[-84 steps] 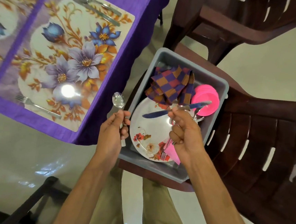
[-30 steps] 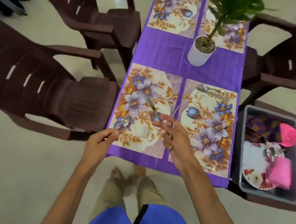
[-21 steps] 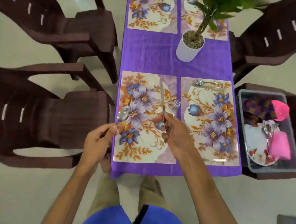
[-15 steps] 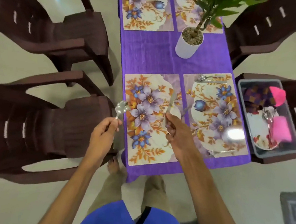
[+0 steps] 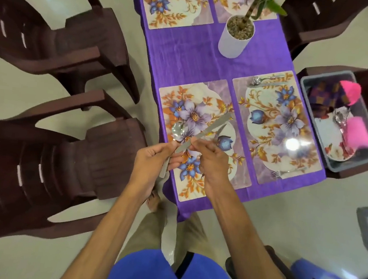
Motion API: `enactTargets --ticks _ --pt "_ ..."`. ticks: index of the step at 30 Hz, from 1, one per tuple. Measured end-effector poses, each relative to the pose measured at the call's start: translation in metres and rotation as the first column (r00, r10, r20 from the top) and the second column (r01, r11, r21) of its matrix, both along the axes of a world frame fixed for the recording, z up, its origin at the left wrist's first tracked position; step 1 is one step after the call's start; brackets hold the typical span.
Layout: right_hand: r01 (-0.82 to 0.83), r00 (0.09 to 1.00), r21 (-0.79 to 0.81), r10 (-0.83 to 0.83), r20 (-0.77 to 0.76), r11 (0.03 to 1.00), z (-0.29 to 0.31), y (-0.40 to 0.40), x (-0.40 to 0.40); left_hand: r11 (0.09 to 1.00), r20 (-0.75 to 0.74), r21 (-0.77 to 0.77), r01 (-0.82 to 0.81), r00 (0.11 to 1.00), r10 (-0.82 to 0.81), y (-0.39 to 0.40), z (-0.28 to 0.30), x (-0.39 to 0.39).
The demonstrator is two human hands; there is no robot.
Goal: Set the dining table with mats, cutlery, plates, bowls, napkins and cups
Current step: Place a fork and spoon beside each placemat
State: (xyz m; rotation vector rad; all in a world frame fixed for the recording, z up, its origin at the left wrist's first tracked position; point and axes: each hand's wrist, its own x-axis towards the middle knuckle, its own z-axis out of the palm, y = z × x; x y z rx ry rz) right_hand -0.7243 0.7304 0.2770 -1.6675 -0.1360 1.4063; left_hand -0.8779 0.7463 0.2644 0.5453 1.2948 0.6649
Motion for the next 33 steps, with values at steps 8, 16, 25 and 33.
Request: enactTargets --ticks 8,16,25,33 --pt "-0.132 0.987 -0.060 0.137 0.083 0.989 -0.031 0.020 0.027 0.994 -0.188 -0.023 0.108 0.976 -0.111 0.014 -0.018 0.020" --pt "-0.264 0.926 -0.030 0.262 0.270 0.964 -0.058 0.062 0.080 0.979 -0.261 0.083 -0.186 0.944 0.202 0.023 -0.047 0.017" --pt "-0.042 0.999 0.067 0.040 0.029 0.997 -0.106 0.154 0.087 0.939 -0.318 0.128 -0.320 0.883 0.345 0.044 -0.053 -0.002" --pt "0.075 0.979 -0.038 -0.081 -0.189 0.996 -0.150 0.228 0.075 0.912 -0.350 0.129 -0.390 0.842 0.410 0.059 -0.068 -0.014"
